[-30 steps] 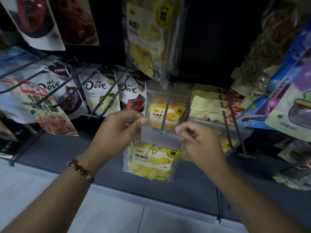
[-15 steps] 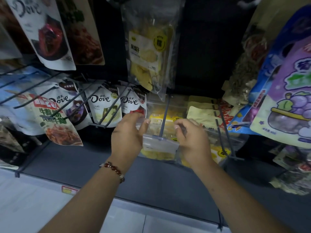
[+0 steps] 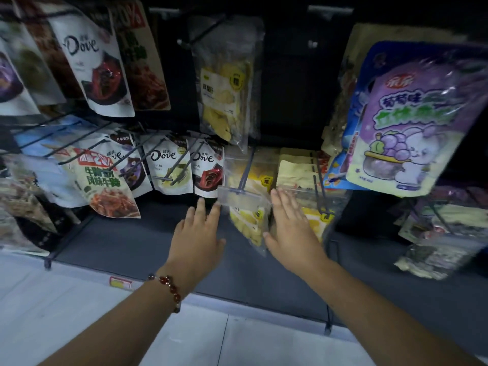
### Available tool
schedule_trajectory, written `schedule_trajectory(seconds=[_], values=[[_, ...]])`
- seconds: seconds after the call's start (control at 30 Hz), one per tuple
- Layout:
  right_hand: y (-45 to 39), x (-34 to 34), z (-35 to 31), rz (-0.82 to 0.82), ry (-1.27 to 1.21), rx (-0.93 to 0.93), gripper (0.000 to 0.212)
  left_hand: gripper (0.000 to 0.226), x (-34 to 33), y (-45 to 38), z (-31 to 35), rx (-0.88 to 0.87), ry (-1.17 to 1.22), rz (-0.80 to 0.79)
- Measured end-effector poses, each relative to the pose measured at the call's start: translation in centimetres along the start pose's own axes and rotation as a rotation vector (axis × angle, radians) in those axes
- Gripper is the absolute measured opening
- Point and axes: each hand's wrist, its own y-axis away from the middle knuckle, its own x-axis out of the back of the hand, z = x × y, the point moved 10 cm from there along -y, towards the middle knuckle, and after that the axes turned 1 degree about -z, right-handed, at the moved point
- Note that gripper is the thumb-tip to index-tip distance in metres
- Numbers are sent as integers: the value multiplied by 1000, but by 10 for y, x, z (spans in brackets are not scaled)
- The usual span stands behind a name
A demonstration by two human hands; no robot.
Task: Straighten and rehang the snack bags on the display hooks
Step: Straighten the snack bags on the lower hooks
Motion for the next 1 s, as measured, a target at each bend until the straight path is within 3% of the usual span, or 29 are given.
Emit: schedule_trajectory(seconds=[0.2, 0.4, 0.6, 0.8, 1.0], values=[[39, -1, 27, -100, 55, -89, 88, 82, -9, 40, 48, -62, -44, -66], [63, 9, 67, -151, 76, -187, 86, 76, -2, 41, 110, -174, 19, 32], [72, 32, 116, -111, 102, -301, 85, 69, -4, 14, 163, -304, -42, 146], [59, 45, 147, -43, 40, -353, 82, 78, -7, -25, 167, -271, -12, 175], [32, 40, 155, 90, -181, -371, 87, 78, -14, -53, 165, -217, 46, 183]])
